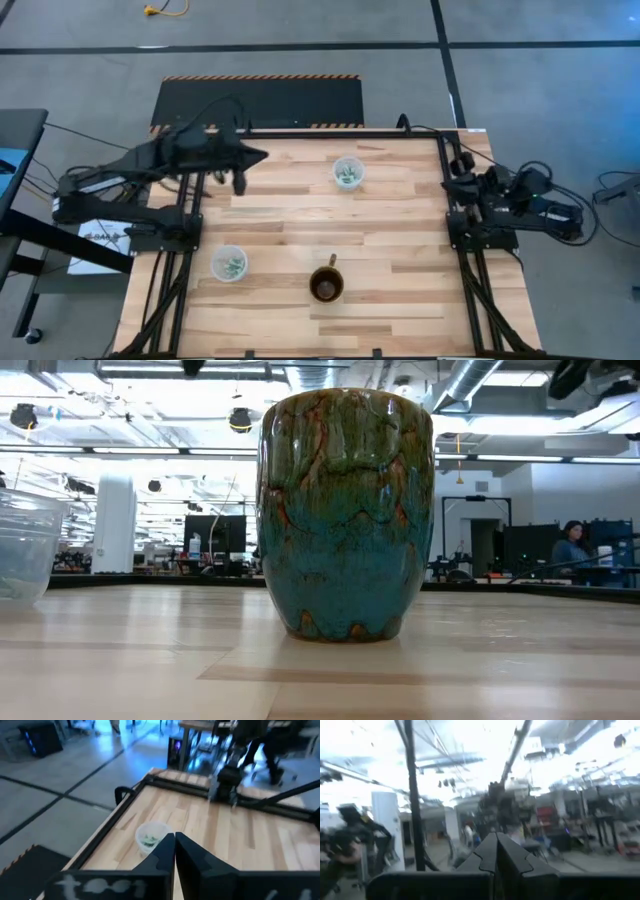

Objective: Pick and place items into bin
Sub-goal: Return to Home Position

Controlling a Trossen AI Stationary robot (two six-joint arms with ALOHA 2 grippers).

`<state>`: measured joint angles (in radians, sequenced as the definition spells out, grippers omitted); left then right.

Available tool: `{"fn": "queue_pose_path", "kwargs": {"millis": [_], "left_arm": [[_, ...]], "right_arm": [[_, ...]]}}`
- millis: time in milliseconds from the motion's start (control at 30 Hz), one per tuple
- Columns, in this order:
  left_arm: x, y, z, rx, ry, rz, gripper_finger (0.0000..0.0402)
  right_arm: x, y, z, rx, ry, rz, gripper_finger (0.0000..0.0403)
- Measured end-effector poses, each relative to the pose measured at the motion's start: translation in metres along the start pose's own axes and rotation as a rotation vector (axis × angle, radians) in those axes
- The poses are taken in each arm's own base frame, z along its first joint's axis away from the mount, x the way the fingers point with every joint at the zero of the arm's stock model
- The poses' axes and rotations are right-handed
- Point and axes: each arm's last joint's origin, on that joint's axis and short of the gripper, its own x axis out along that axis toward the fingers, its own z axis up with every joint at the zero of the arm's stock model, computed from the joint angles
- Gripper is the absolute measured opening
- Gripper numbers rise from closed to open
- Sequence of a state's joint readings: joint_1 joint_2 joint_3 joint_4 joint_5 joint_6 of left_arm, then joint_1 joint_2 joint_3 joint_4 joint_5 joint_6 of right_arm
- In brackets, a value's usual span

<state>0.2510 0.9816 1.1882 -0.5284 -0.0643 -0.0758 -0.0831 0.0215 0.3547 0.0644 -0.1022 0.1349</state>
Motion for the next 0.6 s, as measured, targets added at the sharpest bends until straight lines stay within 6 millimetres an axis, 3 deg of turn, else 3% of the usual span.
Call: {"fn": "queue_pose_path", "kwargs": {"millis": [267, 600], "left_arm": [[-0.049, 0.0, -0.044, -0.028, -0.186, -0.054, 0.0002], [-0.09, 0.009, -0.1, -0.077, -0.359, -0.039, 0.0002]], "right_arm": [[-0.001, 0.004, 0.01, 0.001, -0.04, 0.045, 0.0], [-0.004, 0.006, 0.013, 0.008, -0.085, 0.059, 0.0]]}}
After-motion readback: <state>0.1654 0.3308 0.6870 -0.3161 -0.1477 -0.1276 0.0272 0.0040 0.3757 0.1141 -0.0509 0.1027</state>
